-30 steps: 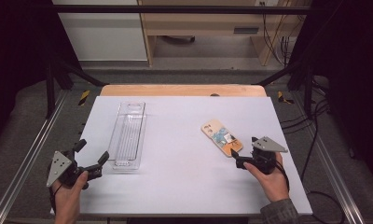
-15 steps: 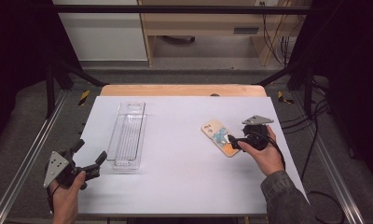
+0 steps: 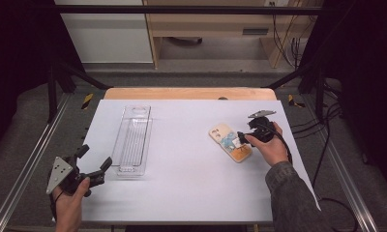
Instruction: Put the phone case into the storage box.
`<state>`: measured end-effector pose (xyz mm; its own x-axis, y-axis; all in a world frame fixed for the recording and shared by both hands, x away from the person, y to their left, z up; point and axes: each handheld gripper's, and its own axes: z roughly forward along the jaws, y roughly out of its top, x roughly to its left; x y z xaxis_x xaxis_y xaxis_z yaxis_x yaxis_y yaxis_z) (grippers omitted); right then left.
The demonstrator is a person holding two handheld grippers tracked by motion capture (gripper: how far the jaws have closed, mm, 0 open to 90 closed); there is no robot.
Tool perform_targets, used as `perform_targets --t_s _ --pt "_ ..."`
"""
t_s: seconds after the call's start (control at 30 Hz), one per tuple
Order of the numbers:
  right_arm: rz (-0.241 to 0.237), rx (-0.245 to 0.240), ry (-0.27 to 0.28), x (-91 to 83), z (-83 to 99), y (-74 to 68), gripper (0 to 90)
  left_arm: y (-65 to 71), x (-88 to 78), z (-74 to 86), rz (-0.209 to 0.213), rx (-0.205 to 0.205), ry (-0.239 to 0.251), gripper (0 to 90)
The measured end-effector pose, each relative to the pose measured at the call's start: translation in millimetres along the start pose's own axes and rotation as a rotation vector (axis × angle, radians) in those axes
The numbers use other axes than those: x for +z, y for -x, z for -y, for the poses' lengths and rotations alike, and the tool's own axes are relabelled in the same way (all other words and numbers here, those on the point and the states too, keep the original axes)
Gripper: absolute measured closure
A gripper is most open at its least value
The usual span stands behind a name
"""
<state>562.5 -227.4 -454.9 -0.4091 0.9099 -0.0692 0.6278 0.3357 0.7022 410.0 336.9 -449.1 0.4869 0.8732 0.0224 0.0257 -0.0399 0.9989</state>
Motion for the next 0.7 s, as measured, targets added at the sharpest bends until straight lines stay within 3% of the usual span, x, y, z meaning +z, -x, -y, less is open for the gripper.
perform_targets --t_s 0.17,0.37,0.53,0.7 --pt "0.009 0.018 -0.013 9.8 1.4 5.8 30.3 0.7 0.1 0.9 0.003 -0.003 -0.002 3.1" --pt "0.031 -0.015 -0.009 16.5 2.9 4.9 52.2 1.3 1.0 0.6 0.004 -0.002 -0.002 3.2" --pt "0.013 -0.048 0.024 19.4 2.7 1.7 71.6 3.3 1.2 -0.1 0.017 0.004 0.001 3.3" --pt "-0.016 -0.047 0.022 27.8 3.8 0.9 85.2 2.5 1.0 0.7 0.014 0.001 -0.002 3.4"
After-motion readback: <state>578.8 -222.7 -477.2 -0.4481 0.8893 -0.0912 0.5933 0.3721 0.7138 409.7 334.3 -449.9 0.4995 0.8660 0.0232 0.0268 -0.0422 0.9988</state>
